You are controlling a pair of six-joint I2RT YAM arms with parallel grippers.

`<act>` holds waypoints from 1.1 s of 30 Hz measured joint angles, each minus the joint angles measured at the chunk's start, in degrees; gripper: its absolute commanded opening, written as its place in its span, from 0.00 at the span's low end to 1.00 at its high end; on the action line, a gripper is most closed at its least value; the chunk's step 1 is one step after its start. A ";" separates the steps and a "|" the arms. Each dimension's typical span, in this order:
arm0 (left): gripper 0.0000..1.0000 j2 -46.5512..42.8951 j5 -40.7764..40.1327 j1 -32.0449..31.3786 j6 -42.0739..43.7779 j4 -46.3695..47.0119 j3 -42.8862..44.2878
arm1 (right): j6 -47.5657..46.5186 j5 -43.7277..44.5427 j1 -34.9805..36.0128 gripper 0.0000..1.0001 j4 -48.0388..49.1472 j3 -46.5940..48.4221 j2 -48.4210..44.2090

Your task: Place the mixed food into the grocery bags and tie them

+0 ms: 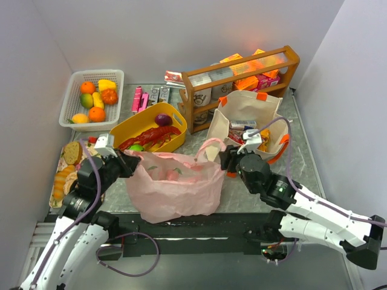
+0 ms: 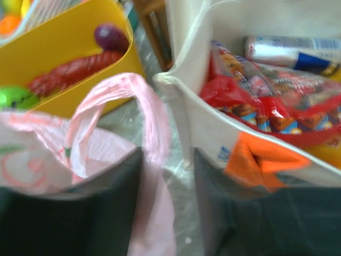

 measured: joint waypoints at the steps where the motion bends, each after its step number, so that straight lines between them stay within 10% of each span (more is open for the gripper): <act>1: 0.01 1.16 0.90 0.00 0.02 -0.07 0.00 | -0.94 -1.20 0.15 0.72 -0.57 0.68 0.31; 17: 0.01 1.16 5.55 0.02 -0.87 -3.54 2.82 | -9.35 -8.28 7.23 0.86 0.90 17.18 6.75; 33: 0.01 -1.36 5.49 0.04 -3.13 -6.03 2.82 | -18.14 -32.81 11.91 0.87 -3.37 30.73 39.80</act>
